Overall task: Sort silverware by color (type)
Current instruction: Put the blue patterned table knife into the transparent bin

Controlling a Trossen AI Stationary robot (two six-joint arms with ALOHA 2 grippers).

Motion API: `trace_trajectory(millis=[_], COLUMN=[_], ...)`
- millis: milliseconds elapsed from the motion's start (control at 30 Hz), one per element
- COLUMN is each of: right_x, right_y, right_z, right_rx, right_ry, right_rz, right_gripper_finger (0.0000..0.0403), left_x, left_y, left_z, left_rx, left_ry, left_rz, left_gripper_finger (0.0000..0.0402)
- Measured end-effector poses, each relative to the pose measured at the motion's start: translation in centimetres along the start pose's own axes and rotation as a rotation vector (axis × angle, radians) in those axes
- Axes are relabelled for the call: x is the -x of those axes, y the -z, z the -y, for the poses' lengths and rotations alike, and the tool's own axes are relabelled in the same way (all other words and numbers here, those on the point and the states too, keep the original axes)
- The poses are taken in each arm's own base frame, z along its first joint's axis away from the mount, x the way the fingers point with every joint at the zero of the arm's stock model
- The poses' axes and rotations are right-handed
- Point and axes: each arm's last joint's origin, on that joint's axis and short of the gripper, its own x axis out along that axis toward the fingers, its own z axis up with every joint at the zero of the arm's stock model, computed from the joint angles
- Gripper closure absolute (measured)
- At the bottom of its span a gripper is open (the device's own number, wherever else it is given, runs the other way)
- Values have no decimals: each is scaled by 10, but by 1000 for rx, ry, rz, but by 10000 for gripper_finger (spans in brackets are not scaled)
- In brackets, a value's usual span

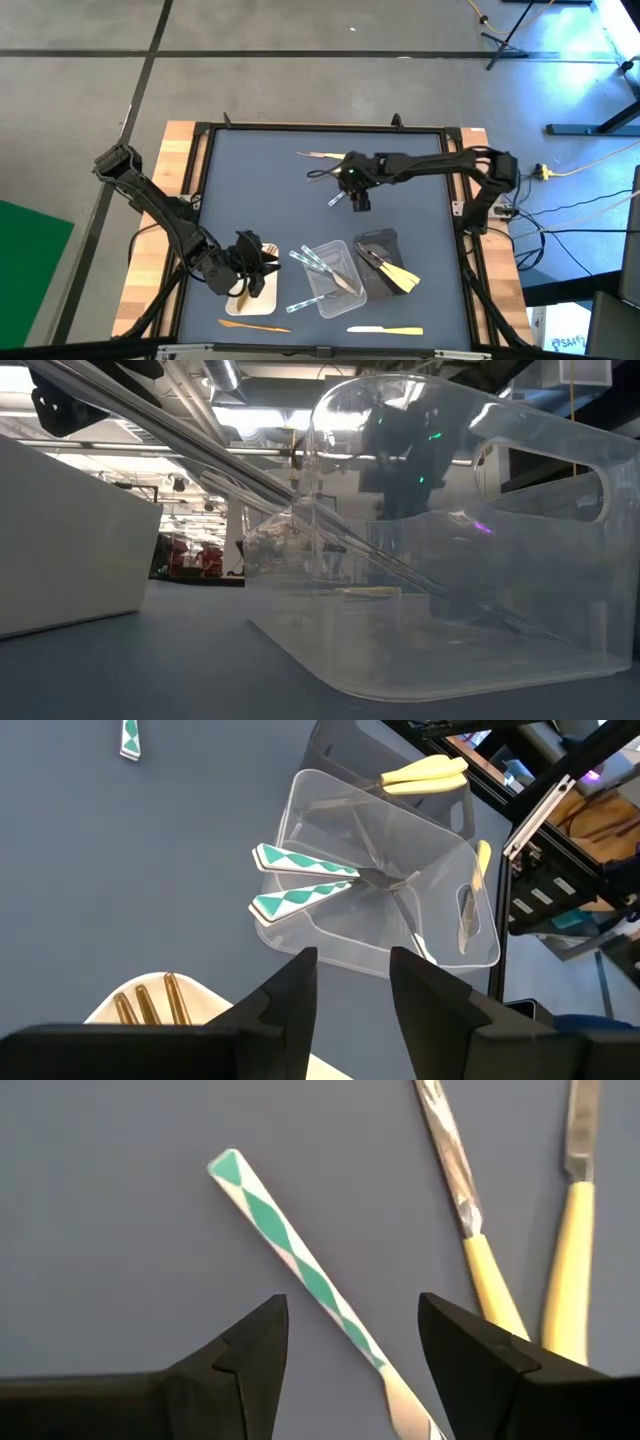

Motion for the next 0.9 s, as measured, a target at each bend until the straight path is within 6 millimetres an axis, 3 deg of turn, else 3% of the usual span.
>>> trace_trajectory(millis=[300, 600, 900], right_x=[-33, -45, -46], right_y=[5, 8, 9], right_z=[-3, -6, -7], right_rx=[31, 37, 39], right_ry=[-49, -113, -136], right_rz=[-34, -41, -41], right_gripper_finger=[191, 194, 268], left_x=[0, 0, 0], left_y=[0, 0, 0], left_z=[0, 0, 0], left_rx=[0, 0, 0], left_ry=[0, -1, -3], left_rz=[0, 1, 5], left_gripper_finger=[280, 280, 280])
